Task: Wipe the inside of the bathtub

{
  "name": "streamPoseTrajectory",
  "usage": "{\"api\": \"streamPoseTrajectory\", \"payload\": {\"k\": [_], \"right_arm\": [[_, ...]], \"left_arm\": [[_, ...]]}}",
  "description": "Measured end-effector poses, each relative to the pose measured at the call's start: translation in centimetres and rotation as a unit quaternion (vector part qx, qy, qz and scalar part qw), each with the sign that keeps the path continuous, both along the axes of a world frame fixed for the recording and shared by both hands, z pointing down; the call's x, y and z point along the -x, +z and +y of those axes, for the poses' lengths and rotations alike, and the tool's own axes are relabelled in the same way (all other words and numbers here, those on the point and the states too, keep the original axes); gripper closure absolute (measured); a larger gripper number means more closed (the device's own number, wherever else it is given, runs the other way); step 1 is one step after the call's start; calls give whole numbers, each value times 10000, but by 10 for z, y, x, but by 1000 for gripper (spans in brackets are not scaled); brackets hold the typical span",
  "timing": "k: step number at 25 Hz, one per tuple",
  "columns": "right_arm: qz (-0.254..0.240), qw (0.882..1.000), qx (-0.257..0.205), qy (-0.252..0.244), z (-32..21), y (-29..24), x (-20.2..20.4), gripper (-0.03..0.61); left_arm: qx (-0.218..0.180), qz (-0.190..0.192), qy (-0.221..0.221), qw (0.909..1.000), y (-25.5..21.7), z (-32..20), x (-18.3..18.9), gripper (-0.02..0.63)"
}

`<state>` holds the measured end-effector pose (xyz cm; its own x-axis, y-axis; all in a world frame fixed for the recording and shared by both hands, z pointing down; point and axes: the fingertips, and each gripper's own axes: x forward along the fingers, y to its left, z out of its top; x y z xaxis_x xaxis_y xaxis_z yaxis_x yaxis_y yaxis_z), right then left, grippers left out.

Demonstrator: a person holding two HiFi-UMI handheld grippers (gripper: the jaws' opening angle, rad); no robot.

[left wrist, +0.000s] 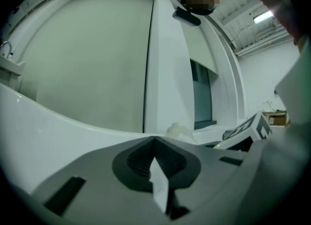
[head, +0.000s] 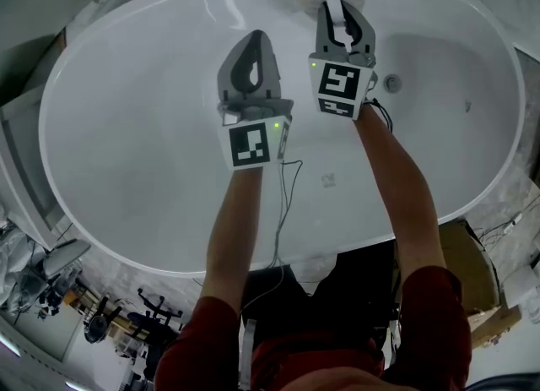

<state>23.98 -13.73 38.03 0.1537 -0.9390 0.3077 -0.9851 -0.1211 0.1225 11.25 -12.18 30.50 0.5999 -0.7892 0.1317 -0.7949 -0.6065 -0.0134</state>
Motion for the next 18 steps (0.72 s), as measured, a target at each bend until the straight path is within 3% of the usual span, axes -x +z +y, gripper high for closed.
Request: {"api": "streamPoseTrajectory", "payload": {"k": [12,18], "right_arm": [[38,9983,162,562,49,14,-147,488],[-120,9927,273,1169,80,24,-229,486]], "left_arm": [[-50,-97,660,9978,10,32,-133,598],[-76,-57,868,9962,10,47,-185,598]]}}
